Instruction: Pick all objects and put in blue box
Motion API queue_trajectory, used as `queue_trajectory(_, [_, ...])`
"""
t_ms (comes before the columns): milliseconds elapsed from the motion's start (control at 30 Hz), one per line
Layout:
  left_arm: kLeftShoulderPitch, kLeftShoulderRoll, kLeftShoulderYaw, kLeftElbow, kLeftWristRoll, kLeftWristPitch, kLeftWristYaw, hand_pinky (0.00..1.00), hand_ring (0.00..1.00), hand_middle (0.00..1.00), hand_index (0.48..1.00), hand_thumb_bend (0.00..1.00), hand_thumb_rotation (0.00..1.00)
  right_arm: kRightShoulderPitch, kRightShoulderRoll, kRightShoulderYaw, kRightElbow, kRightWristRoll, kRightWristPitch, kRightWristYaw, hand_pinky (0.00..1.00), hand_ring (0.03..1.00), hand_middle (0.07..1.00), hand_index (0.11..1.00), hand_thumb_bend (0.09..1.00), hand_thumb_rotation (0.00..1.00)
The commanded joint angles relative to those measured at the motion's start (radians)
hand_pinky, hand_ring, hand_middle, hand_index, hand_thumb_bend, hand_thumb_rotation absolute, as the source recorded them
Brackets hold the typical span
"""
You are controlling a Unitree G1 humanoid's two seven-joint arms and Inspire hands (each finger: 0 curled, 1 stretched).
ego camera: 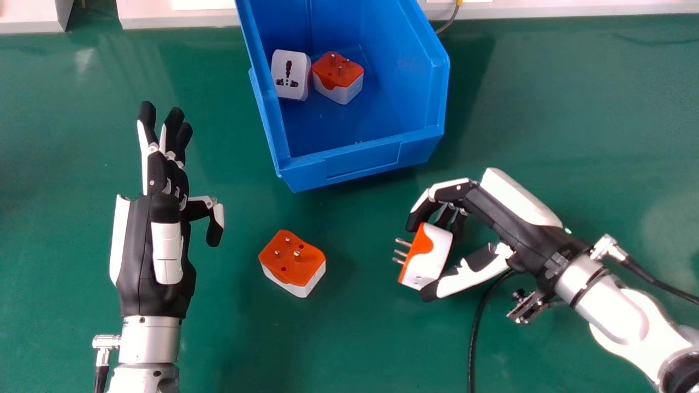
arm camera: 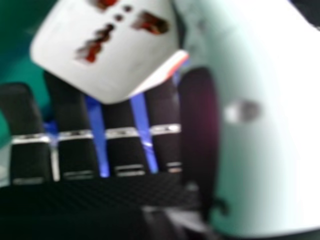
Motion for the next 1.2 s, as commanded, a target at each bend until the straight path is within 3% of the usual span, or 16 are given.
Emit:
queue_trajectory(0, [0.0,-0.001,-0.001,-0.014,0.001,-0.019,0.002,0.0,1.0,1.0,0.957,1.0,1.0,0.003,-0.003,-0.039,-0.027,0.066,-0.045,0.026,0.35,0.441,0.517,0.502,0.51,0.0])
queue_trajectory(333, [-0.005,-0.007,-0.005,-0.012,0.013,-0.018,0.015,0.0,1.0,1.0,0.952,1.0,1.0,0.011,0.049,-0.136,-0.125,0.309,-0.117,0.257,0.33,0.441,0.51,0.493,0.503,0.0])
queue_trajectory(567, [-0.014,-0.008,-0.006,-0.001,0.018,-0.017,0.02,0.0,1.0,1.0,0.951,1.0,1.0,-0.01,0.081,-0.183,-0.249,0.431,-0.122,0.341,0.33,0.438,0.508,0.495,0.501,0.0])
queue_trajectory(800, [-0.031,-0.008,-0.004,0.024,0.017,-0.021,0.015,0.0,1.0,1.0,0.95,1.0,1.0,-0.079,0.128,-0.214,-0.315,0.414,-0.081,0.309,0.34,0.435,0.504,0.493,0.501,0.0])
queue_trajectory(1167, [-0.051,-0.002,0.003,0.056,0.012,-0.03,0.006,0.0,1.0,1.0,0.948,1.0,1.0,-0.259,0.201,-0.195,-0.262,0.24,0.066,0.121,0.34,0.434,0.504,0.496,0.5,0.0])
